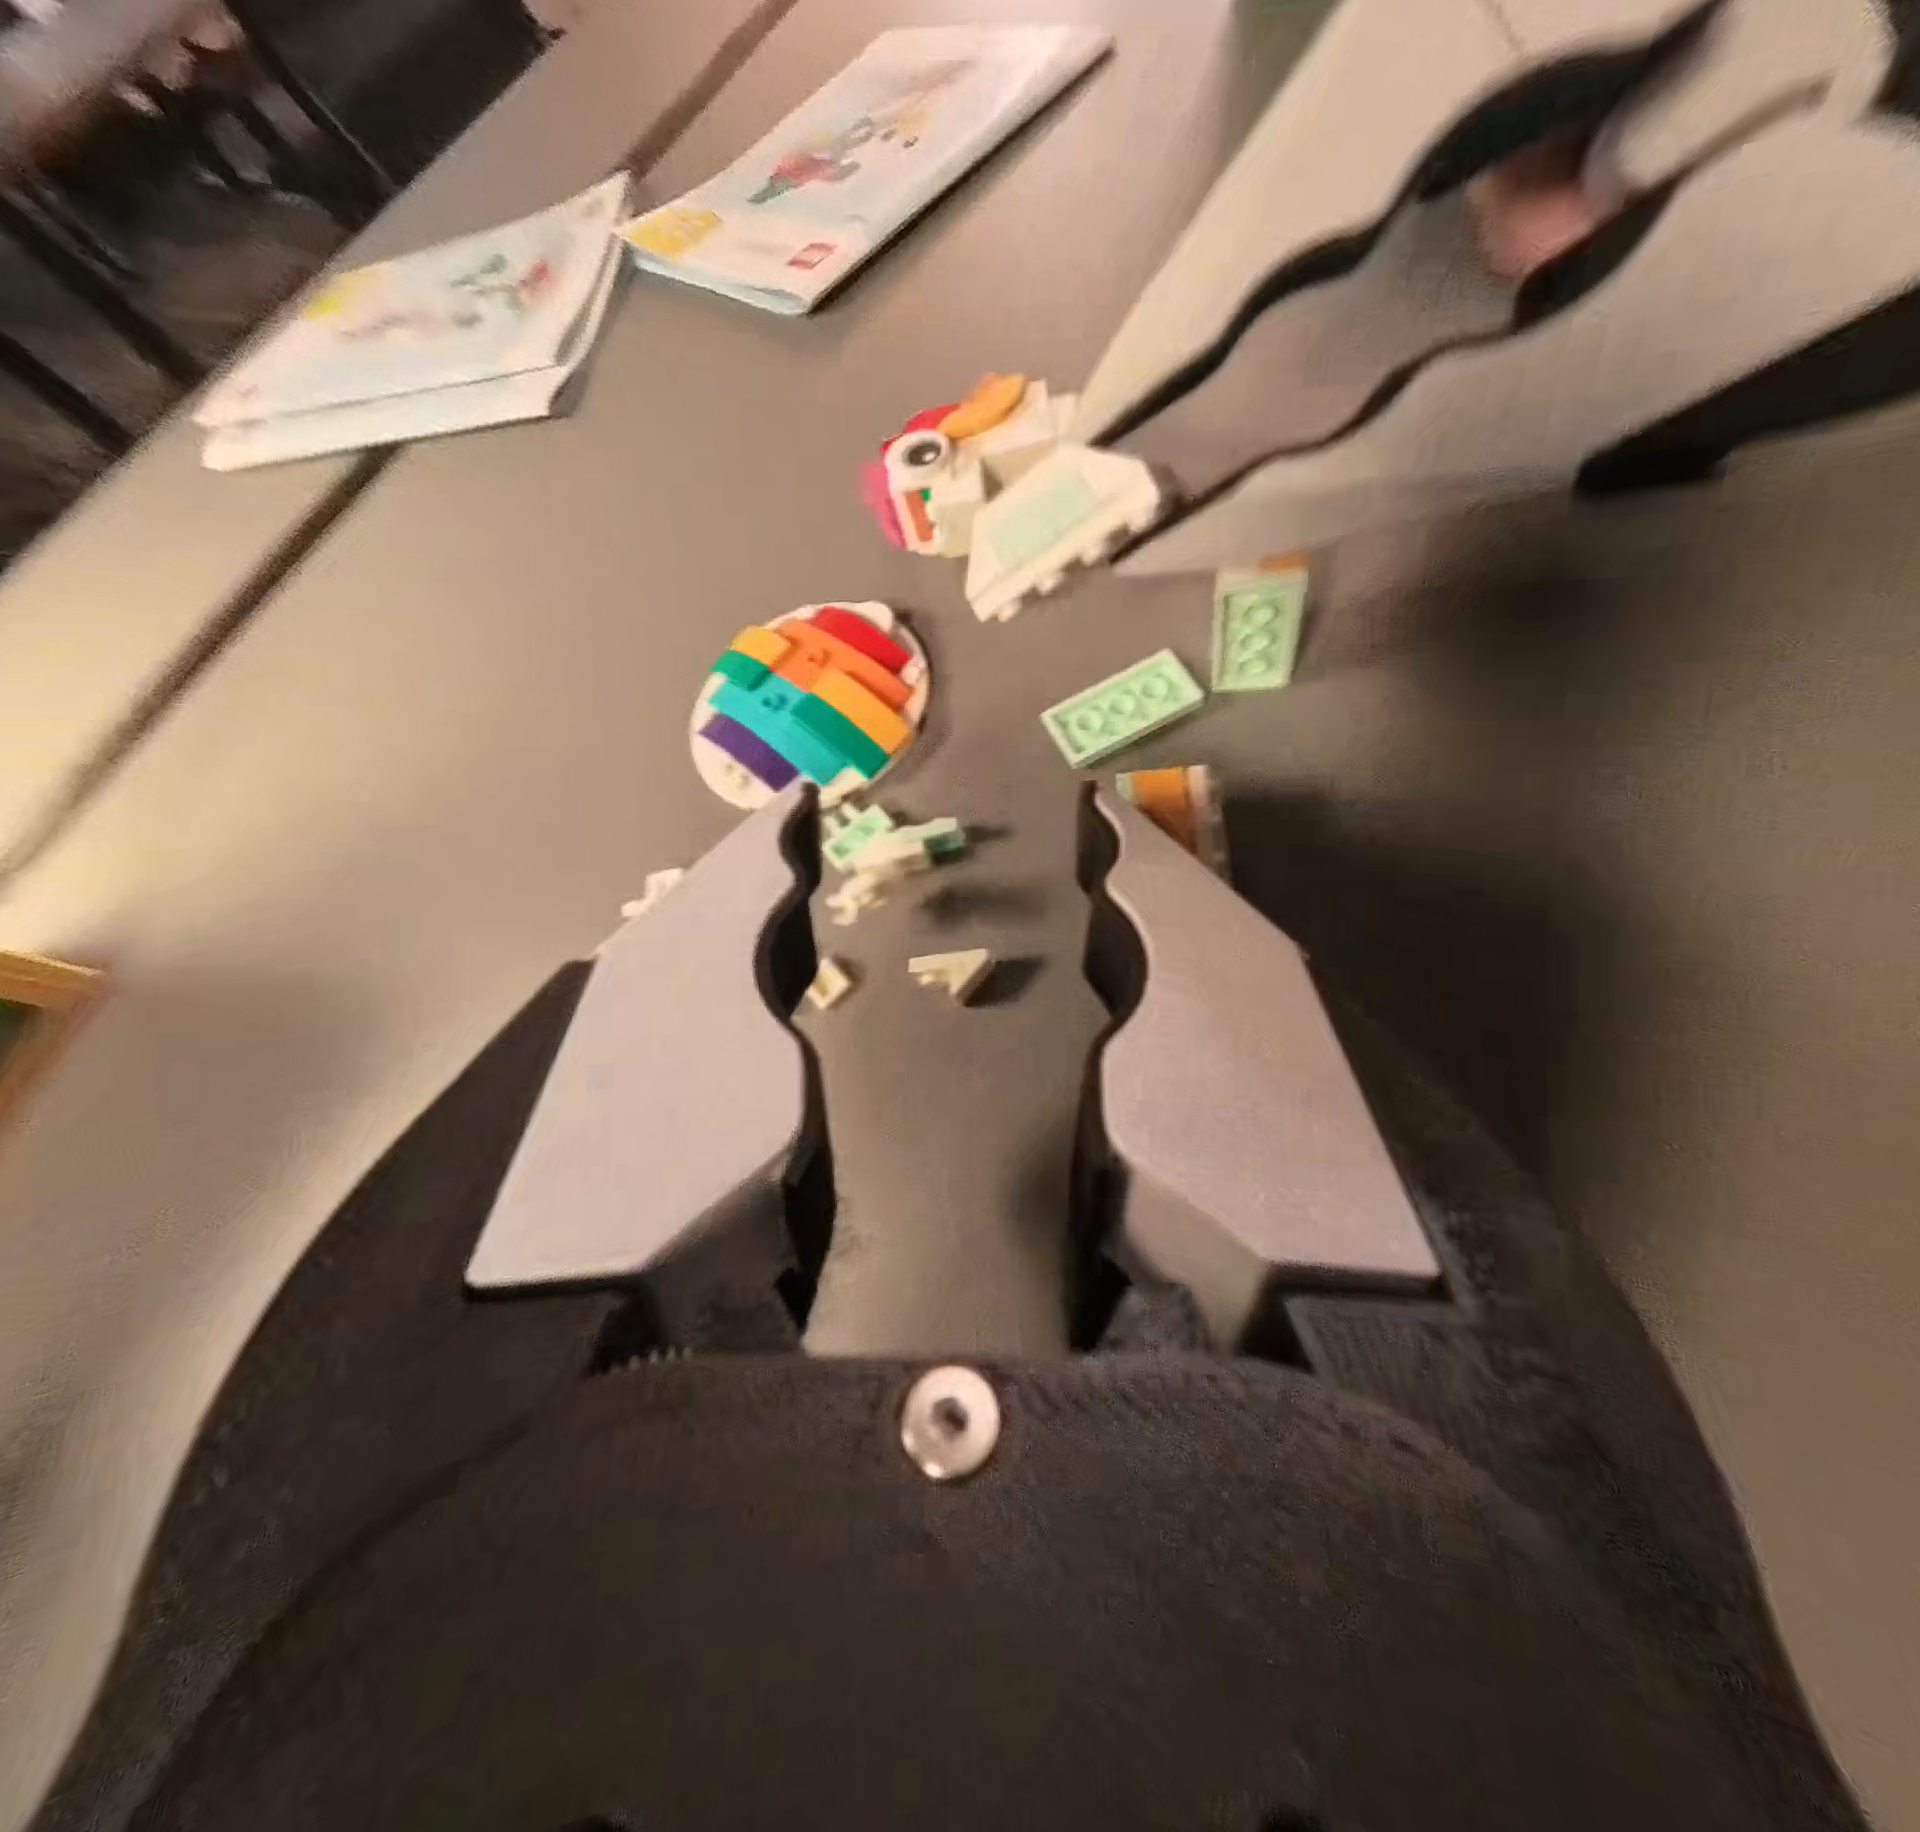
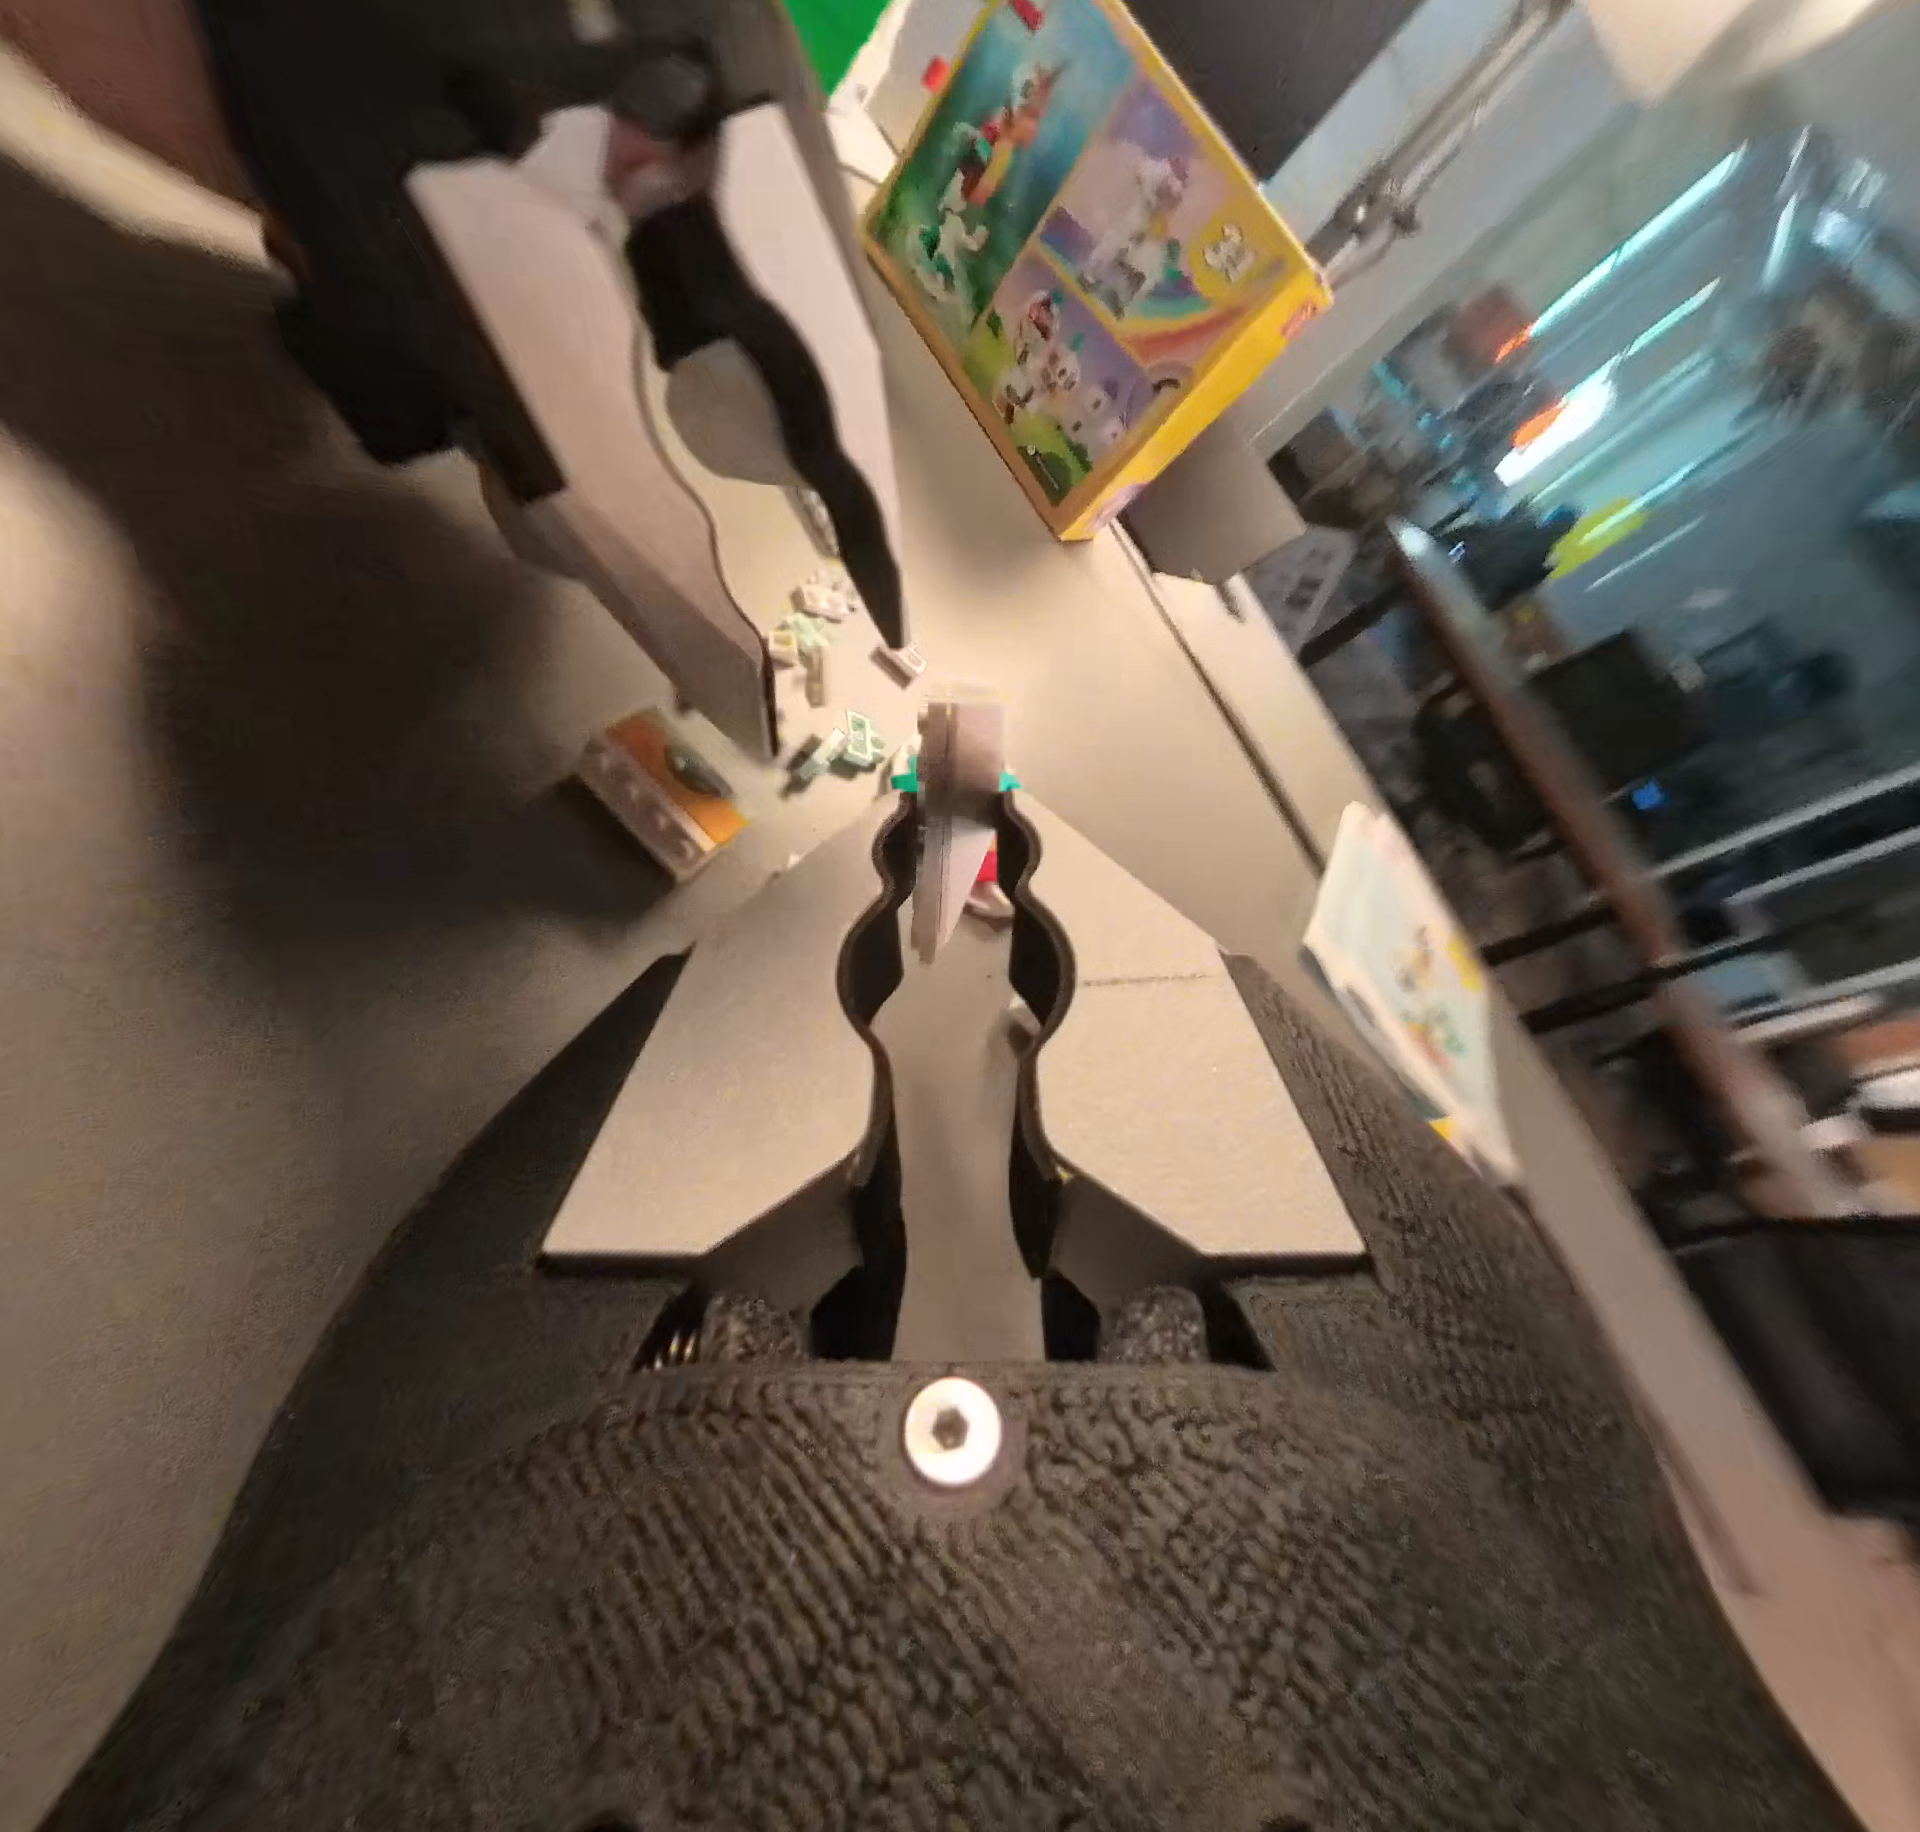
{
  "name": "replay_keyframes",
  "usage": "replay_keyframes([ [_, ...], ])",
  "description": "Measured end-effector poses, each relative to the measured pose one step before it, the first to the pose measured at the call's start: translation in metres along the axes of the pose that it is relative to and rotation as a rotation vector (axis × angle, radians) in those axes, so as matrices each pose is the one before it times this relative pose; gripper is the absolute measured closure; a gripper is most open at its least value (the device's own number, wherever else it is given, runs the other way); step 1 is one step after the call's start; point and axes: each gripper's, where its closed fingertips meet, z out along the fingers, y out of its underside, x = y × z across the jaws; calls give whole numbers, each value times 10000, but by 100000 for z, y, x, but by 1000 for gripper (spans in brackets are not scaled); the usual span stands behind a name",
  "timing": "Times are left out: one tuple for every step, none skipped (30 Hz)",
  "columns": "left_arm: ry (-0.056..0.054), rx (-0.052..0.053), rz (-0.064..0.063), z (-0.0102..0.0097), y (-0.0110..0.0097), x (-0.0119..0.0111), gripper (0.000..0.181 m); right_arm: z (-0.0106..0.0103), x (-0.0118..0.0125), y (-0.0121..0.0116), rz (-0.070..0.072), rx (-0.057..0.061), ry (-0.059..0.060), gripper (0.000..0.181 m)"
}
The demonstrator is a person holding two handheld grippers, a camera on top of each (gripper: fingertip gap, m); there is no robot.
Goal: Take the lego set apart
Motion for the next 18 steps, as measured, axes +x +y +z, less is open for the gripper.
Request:
replay_keyframes([
  [431,229,-446,-31,-225,338,131,-19,-269,-232,-827,37,127,168],
  [407,259,-371,-107,-343,306,130,-16,-197,-229,-762,25,158,168],
  [482,410,-376,-195,-615,426,130,2,-161,-158,-668,-29,149,168],
  [644,527,-448,-263,-761,649,131,17,-161,-143,-576,-35,100,168],
  [611,485,-500,-243,-695,610,132,4,-126,-187,-489,14,103,168],
  [486,360,-513,-188,-472,407,132,-16,-106,-252,-412,62,92,168],
  [369,237,-488,-134,-296,239,132,-27,-100,-270,-323,71,61,168],
  [291,131,-413,-97,-153,127,132,-28,-2,-238,-231,44,80,168],
  [233,36,-344,-40,-29,72,133,-34,86,-222,-176,33,109,168],
  [264,-9,-277,-1,35,164,134,-44,111,-202,-154,34,107,168],
  [319,7,-272,33,14,277,137,-43,121,-139,-161,18,111,168],
  [321,24,-303,42,1,306,140,-54,141,-113,-186,32,133,168],
  [353,51,-282,61,-21,350,143,-58,119,-128,-186,66,133,168],
  [202,78,-312,28,-53,115,143,-49,112,-94,-163,59,116,168],
  [200,87,-288,-18,-90,94,143,-49,110,-61,-144,38,105,168],
  [221,79,-281,-35,-65,101,145,-42,123,-74,-118,39,90,168],
  [209,76,-219,-72,-87,105,145,-23,127,-91,-52,50,81,168],
  [170,56,-107,-80,-97,118,146,-23,148,-106,53,68,73,168],
])
